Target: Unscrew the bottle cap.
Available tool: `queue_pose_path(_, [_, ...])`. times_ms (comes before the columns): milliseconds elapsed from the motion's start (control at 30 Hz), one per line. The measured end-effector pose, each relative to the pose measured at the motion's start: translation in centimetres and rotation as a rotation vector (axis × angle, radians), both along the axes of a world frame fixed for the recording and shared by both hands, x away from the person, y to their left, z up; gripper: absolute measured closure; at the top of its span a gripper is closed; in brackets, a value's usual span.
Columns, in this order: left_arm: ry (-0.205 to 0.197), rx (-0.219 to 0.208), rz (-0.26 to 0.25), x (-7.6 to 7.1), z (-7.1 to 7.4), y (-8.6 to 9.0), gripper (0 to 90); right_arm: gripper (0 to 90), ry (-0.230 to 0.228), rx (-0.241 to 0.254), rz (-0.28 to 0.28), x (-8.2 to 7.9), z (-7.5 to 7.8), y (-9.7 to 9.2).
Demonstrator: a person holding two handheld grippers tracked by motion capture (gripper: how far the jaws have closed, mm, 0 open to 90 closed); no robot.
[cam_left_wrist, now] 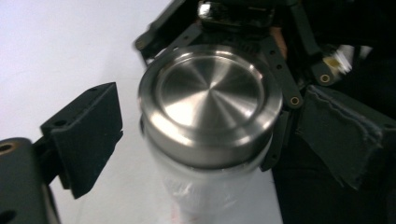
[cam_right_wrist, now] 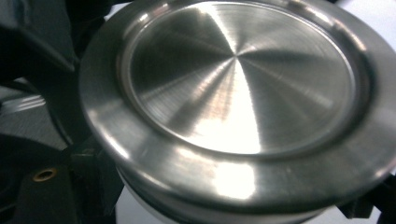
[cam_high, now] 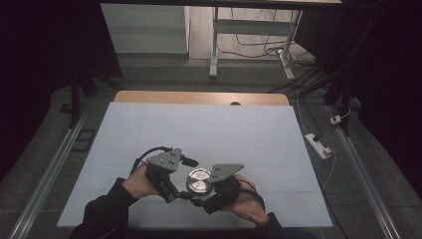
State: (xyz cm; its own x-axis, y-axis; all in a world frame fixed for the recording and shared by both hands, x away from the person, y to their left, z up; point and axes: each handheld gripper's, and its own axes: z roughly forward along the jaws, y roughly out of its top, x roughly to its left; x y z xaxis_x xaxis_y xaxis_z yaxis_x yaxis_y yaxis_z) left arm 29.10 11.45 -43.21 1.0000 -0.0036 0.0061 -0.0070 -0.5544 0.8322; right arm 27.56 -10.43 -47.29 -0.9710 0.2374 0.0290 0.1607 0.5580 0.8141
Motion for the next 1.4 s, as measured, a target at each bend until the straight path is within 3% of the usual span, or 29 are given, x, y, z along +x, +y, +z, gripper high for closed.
queue_pose_path(33, [0.012, -0.003, -0.016, -0.1, -0.1, -0.2, 11.6, 14.3, -0.005, -0.006, 0.033, -0.3, -0.1, 0.2])
queue_pose_path(100, [0.006, 0.001, -0.044, -0.2, -0.2, -0.4, 14.1, 14.3, -0.010, -0.010, 0.045, -0.4, -0.1, 0.3])
queue_pose_path(200, [0.001, -0.002, -0.020, -0.3, -0.3, -0.6, 20.3, 14.3, -0.018, -0.022, 0.060, -0.6, -0.1, 0.4])
queue_pose_path(267, [0.005, -0.010, 0.040, -0.3, -0.3, -0.8, 20.5, 14.3, -0.019, -0.020, 0.033, -0.4, 0.0, 0.3])
queue_pose_path(300, [0.006, -0.012, 0.079, -0.4, -0.3, -1.0, 20.5, 14.3, -0.014, -0.017, -0.014, 0.0, 0.0, 0.0])
queue_pose_path(333, [0.005, -0.011, 0.124, -0.4, -0.3, -1.3, 20.5, 14.3, -0.014, -0.017, -0.014, 0.0, 0.0, 0.0])
queue_pose_path(433, [0.001, 0.002, 0.312, -0.8, -0.4, -2.6, 20.5, 14.3, -0.003, -0.017, -0.122, 0.6, -0.1, -0.3])
queue_pose_path(467, [0.000, 0.000, 0.371, -1.0, -0.5, -3.1, 20.5, 14.4, -0.016, -0.031, -0.188, 1.1, -0.2, -0.6])
queue_pose_path(500, [-0.004, -0.008, 0.410, -1.1, -0.7, -3.5, 20.3, 14.3, -0.012, -0.032, -0.209, 1.2, -0.3, -0.7])
queue_pose_path(533, [-0.015, -0.006, 0.417, -1.2, -0.8, -3.8, 18.4, 14.4, 0.000, -0.030, -0.215, 1.3, -0.4, -0.8])
queue_pose_path(600, [0.002, -0.012, 0.370, -0.8, -0.9, -3.7, 14.1, 14.3, 0.007, -0.026, -0.214, 1.3, -0.4, -0.9])
queue_pose_path(633, [0.033, -0.030, 0.343, -0.5, -0.8, -3.4, 5.8, 14.3, 0.010, -0.015, -0.201, 1.2, -0.2, -0.9])
queue_pose_path(733, [0.072, -0.058, 0.231, 0.0, -0.2, -2.0, 2.4, 14.3, 0.018, 0.010, -0.145, 1.0, 0.1, -0.9])
queue_pose_path(767, [0.072, -0.046, 0.194, 0.2, -0.1, -1.6, 2.4, 14.3, 0.018, 0.010, -0.145, 1.0, 0.1, -0.9])
queue_pose_path(833, [0.059, -0.026, 0.129, 0.2, 0.0, -1.0, 3.4, 14.3, 0.016, 0.009, -0.061, 0.5, 0.2, -0.6])
queue_pose_path(867, [0.054, -0.016, 0.109, 0.2, 0.0, -0.8, 3.4, 14.3, 0.016, 0.009, -0.061, 0.5, 0.2, -0.6])
queue_pose_path(967, [0.041, -0.008, 0.017, 0.0, -0.2, -0.6, 7.9, 14.3, 0.016, 0.001, 0.018, -0.1, 0.2, -0.1])
queue_pose_path(1000, [0.046, -0.007, -0.014, -0.1, -0.3, -0.6, 11.2, 14.3, 0.007, -0.007, 0.039, -0.3, 0.2, 0.1])
queue_pose_path(1067, [0.012, -0.004, -0.035, -0.5, -0.5, -0.7, 18.7, 14.3, -0.011, -0.015, 0.068, -0.6, 0.2, 0.3])
queue_pose_path(1133, [0.005, -0.001, -0.007, -0.6, -0.4, -0.9, 19.0, 14.3, -0.016, -0.020, 0.063, -0.7, 0.2, 0.4])
queue_pose_path(1200, [-0.001, 0.003, 0.061, -0.6, -0.4, -1.2, 19.2, 14.3, -0.018, -0.022, 0.030, -0.5, 0.2, 0.2])
queue_pose_path(1400, [-0.010, 0.019, 0.404, -1.2, -0.8, -3.9, 19.2, 14.3, -0.036, -0.036, -0.171, 0.9, -0.1, -0.6])
